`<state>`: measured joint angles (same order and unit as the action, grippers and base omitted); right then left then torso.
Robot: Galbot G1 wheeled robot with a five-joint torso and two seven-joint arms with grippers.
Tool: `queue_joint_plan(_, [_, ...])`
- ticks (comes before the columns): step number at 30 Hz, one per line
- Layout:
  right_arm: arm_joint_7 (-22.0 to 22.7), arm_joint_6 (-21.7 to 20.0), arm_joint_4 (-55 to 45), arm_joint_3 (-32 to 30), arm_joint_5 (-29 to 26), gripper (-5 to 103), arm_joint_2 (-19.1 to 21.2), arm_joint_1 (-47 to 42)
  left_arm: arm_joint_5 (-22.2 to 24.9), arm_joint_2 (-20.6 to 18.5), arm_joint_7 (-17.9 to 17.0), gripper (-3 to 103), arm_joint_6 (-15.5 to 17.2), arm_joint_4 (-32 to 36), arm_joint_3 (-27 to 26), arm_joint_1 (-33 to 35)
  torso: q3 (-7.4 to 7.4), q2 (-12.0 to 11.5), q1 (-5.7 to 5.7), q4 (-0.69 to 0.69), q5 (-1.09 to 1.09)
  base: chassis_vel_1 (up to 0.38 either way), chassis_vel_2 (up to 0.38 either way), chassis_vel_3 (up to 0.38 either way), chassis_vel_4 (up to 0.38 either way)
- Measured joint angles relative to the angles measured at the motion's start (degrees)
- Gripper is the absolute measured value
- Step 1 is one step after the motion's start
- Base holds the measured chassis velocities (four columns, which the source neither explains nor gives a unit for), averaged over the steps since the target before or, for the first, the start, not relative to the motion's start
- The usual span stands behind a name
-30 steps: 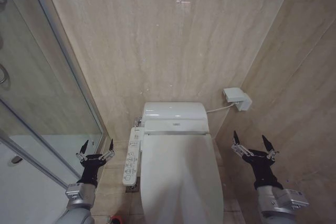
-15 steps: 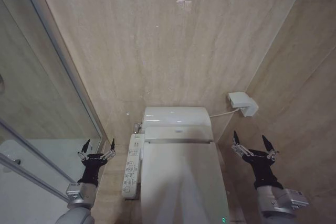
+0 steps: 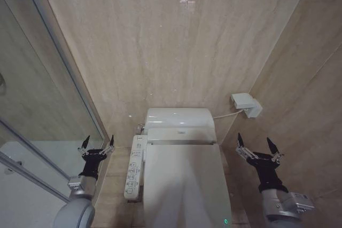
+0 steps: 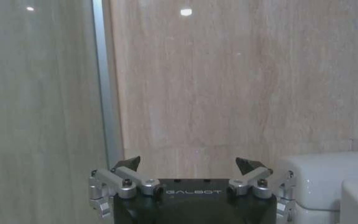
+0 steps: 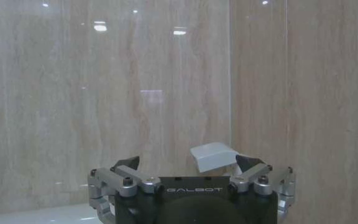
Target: Open the toilet lid, clean the toilet bowl with a toilet brush, close the toilet lid, and flush.
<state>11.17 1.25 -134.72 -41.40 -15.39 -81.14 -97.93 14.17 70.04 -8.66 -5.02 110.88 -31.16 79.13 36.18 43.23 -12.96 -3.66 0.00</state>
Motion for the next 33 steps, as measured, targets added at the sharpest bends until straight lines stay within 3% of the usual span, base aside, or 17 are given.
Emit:
queue_joint_plan(5, [0.0, 0.0, 0.0, 0.0, 0.0, 100, 0.0, 0.0, 2.34, -1.44, 1.05, 100, 0.1, -4.0, 1.25, -3.78, 0.0, 0.0, 0.0, -0.01, 0.0, 0.0, 0.0, 0.0, 0.0])
queue_joint_plan(10, [0.0, 0.0, 0.0, 0.0, 0.0, 100, 0.0, 0.0, 3.99, -3.93, 2.47, 100, -0.77, -12.2, 2.96, -10.06, 0.0, 0.0, 0.0, 0.0, 0.0, 0.0, 0.0, 0.0, 0.0])
queue_joint_plan(16, [0.0, 0.0, 0.0, 0.0, 0.0, 100, 0.0, 0.0, 5.22, -6.73, 5.01, 100, -4.64, -26.19, 8.6, -22.99, 0.01, -0.01, 0.0, -0.01, 0.0, 0.0, 0.0, 0.0, 0.0])
queue_joint_plan(21, [-0.01, 0.0, 0.0, 0.0, 0.0, 100, 0.01, 0.0, 5.23, -6.47, 7.31, 100, -6.95, -33.93, 13.84, -30.09, 0.01, -0.01, 0.0, 0.0, 0.0, 0.0, 0.0, 0.0, 0.0])
queue_joint_plan(29, [0.0, 0.0, 0.0, 0.0, 0.0, 100, 0.0, 0.0, 4.65, -5.6, 9.64, 99, -7.98, -40.22, 21.22, -36.3, 0.01, -0.01, 0.0, -0.01, 0.0, 0.0, 0.0, 0.0, 0.0])
queue_joint_plan(30, [0.0, 0.0, 0.0, 0.0, 0.0, 100, 0.0, 0.0, 4.33, -5.52, 9.92, 74, -8.32, -41.21, 22.28, -37.08, 0.01, -0.01, 0.0, -0.01, 0.01, 0.0, 0.0, 0.0, 0.0])
queue_joint_plan(33, [0.0, 0.0, 0.0, 0.0, 0.0, 100, 0.0, 0.0, 3.17, -5.14, 10.56, 74, -9.44, -43.29, 23.76, -38.33, 0.0, -0.01, 0.0, 0.0, 0.01, 0.0, 0.0, 0.0, 0.0])
